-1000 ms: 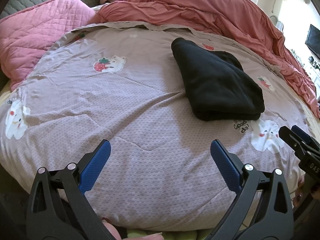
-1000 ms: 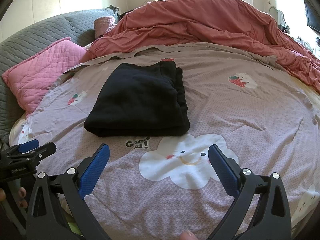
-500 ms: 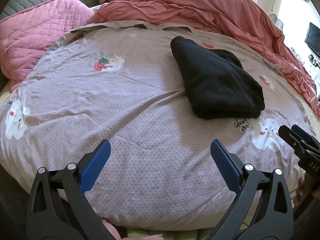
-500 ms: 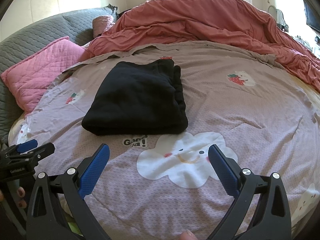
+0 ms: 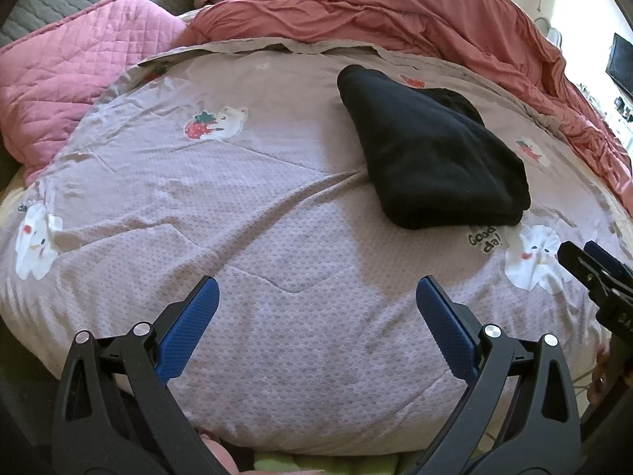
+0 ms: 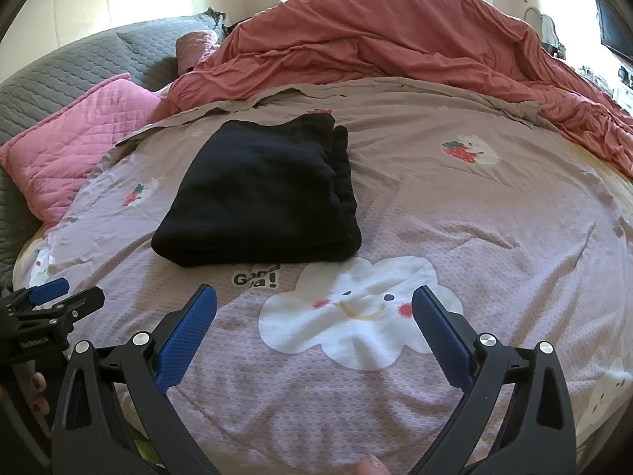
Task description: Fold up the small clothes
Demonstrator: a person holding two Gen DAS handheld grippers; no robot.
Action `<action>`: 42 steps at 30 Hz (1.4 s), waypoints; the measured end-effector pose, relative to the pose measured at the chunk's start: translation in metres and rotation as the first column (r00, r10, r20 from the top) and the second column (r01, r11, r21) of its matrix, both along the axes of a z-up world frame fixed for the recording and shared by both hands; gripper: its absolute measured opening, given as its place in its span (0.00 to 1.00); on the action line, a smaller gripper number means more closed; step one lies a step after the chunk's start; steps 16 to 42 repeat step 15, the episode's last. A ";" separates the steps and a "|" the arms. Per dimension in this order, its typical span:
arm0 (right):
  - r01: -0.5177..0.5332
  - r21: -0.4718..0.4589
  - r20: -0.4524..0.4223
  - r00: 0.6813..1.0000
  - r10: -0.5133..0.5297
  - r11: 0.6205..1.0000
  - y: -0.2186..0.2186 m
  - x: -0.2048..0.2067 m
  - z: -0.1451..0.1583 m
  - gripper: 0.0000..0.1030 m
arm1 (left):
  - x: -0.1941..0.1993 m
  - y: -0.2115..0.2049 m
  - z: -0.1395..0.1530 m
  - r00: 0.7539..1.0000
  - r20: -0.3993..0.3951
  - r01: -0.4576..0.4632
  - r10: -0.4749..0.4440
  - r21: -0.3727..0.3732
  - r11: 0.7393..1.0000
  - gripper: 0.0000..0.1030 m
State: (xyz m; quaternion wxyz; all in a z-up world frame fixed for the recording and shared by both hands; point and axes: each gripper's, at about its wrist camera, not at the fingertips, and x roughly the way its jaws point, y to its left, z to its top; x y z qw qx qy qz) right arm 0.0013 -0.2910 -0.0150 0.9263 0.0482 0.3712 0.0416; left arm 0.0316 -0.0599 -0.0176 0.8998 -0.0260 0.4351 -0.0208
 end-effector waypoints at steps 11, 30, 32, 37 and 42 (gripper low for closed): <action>0.100 0.027 -0.024 0.995 -0.099 0.995 -0.037 0.013 -0.011 0.95 | 0.022 0.052 -0.009 0.992 -0.052 -0.120 0.115 -0.095 0.988 0.91; 0.251 -0.015 0.007 0.968 -0.251 0.968 -0.094 0.033 -0.010 0.95 | 0.053 0.121 -0.015 0.950 -0.099 -0.305 0.297 -0.075 0.949 0.91; 0.251 -0.015 0.007 0.968 -0.251 0.968 -0.094 0.033 -0.010 0.95 | 0.053 0.121 -0.015 0.950 -0.099 -0.305 0.297 -0.075 0.949 0.91; 0.251 -0.015 0.007 0.968 -0.251 0.968 -0.094 0.033 -0.010 0.95 | 0.053 0.121 -0.015 0.950 -0.099 -0.305 0.297 -0.075 0.949 0.91; 0.251 -0.015 0.007 0.968 -0.251 0.968 -0.094 0.033 -0.010 0.95 | 0.053 0.121 -0.015 0.950 -0.099 -0.305 0.297 -0.075 0.949 0.91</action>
